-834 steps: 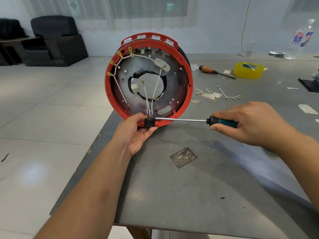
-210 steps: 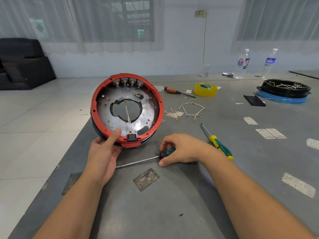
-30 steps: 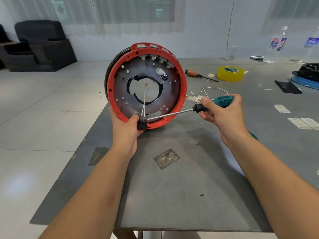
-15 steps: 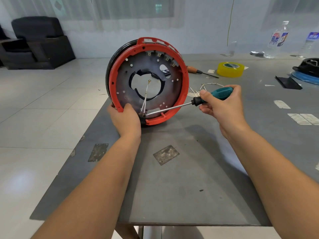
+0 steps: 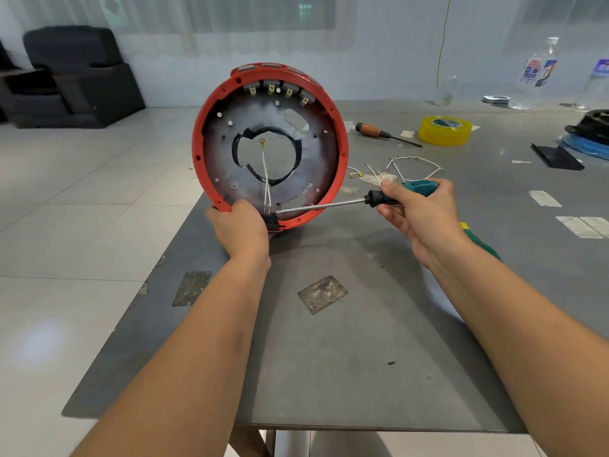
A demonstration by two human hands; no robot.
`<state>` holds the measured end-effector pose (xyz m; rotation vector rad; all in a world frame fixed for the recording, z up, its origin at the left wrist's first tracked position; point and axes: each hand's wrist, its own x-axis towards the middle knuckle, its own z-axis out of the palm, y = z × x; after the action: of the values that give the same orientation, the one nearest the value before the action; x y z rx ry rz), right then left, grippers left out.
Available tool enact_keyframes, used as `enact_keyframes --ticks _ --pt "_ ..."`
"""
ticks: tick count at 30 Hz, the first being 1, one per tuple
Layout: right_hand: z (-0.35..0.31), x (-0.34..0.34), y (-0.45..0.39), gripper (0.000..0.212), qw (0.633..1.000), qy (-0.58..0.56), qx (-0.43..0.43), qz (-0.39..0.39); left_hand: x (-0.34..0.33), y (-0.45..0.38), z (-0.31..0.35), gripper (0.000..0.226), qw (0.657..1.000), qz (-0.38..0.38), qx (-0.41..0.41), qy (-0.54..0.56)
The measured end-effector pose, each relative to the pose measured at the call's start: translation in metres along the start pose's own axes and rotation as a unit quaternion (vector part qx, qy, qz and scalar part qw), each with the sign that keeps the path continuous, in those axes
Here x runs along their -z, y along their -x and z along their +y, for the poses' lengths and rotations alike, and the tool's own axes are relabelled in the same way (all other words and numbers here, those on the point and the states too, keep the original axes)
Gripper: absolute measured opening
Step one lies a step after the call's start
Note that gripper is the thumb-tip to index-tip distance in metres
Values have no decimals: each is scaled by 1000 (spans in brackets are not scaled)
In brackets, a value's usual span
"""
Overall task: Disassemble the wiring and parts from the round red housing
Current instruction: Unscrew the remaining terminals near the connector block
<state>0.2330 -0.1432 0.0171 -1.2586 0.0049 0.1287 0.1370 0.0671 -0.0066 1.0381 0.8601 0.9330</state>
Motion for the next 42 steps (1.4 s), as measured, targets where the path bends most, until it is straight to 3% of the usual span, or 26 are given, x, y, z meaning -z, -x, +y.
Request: enact_keyframes --ticks 15,22,32,42 --pt "10 1 9 77 997 -42 -51 33 -4 -4 0 33 999 34 3 3" --pt "13 0 14 51 996 -43 -63 40 -6 -12 -4 18 999 47 13 13" --pt "16 -2 19 65 995 -60 -75 33 -7 -16 -4 21 997 65 20 34" --pt "14 -4 22 65 993 -59 -95 32 -7 -19 -4 19 996 66 30 50"
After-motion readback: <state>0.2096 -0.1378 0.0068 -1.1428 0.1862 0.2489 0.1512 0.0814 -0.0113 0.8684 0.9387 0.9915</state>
